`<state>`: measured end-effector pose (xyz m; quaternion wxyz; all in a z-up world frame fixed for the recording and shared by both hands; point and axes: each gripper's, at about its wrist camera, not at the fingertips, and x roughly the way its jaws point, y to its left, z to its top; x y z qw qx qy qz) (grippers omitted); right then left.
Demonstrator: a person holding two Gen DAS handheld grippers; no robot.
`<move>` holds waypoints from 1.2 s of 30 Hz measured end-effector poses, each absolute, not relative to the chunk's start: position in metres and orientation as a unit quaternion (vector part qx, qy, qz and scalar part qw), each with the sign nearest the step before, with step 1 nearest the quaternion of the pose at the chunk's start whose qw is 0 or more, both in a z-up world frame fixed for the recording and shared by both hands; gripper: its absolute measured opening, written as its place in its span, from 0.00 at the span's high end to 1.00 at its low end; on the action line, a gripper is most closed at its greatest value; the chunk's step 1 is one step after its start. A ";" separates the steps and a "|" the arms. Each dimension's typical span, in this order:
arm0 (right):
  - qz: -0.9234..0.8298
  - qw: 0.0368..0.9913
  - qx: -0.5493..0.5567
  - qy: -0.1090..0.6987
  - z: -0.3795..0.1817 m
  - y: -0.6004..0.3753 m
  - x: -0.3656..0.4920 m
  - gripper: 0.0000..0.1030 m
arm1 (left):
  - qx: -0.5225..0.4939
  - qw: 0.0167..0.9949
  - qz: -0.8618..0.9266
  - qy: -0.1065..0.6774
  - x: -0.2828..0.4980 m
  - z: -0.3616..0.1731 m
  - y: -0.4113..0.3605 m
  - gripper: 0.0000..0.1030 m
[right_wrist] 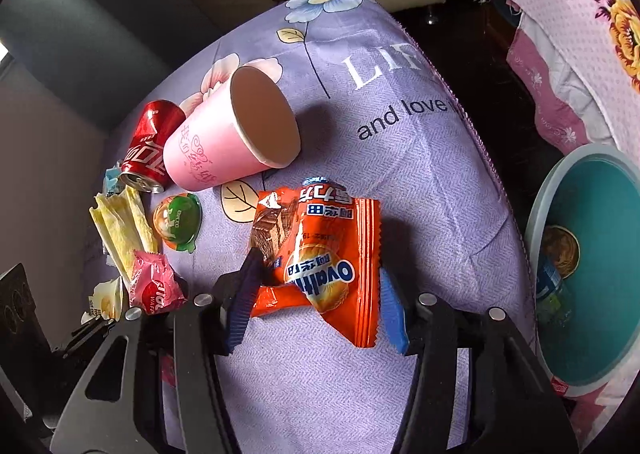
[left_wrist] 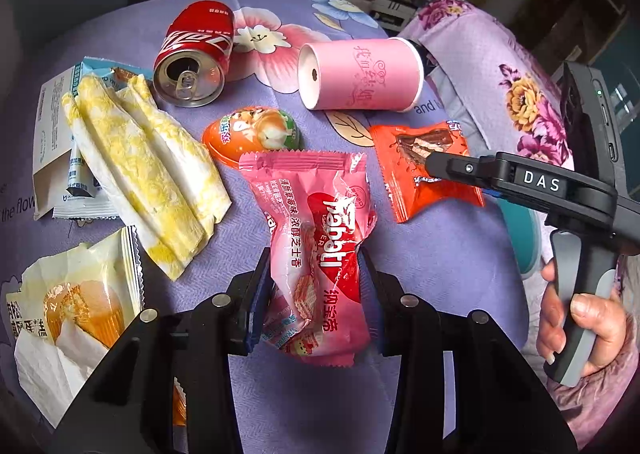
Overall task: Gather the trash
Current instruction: 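Carry wrapper and Ovaltine bag over the teal bin and release both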
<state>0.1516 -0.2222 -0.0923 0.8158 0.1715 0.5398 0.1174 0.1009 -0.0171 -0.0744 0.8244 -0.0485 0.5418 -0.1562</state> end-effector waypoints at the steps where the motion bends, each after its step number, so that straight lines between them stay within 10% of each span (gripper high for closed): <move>1: 0.119 0.818 0.167 0.538 -0.091 -0.221 0.149 0.60 | -0.048 0.824 -0.156 0.543 0.101 -0.075 -0.018 0.59; 36: 0.018 0.886 0.200 0.418 -0.027 -0.364 0.030 0.62 | 0.062 0.814 -0.232 0.528 0.076 -0.029 -0.167 0.59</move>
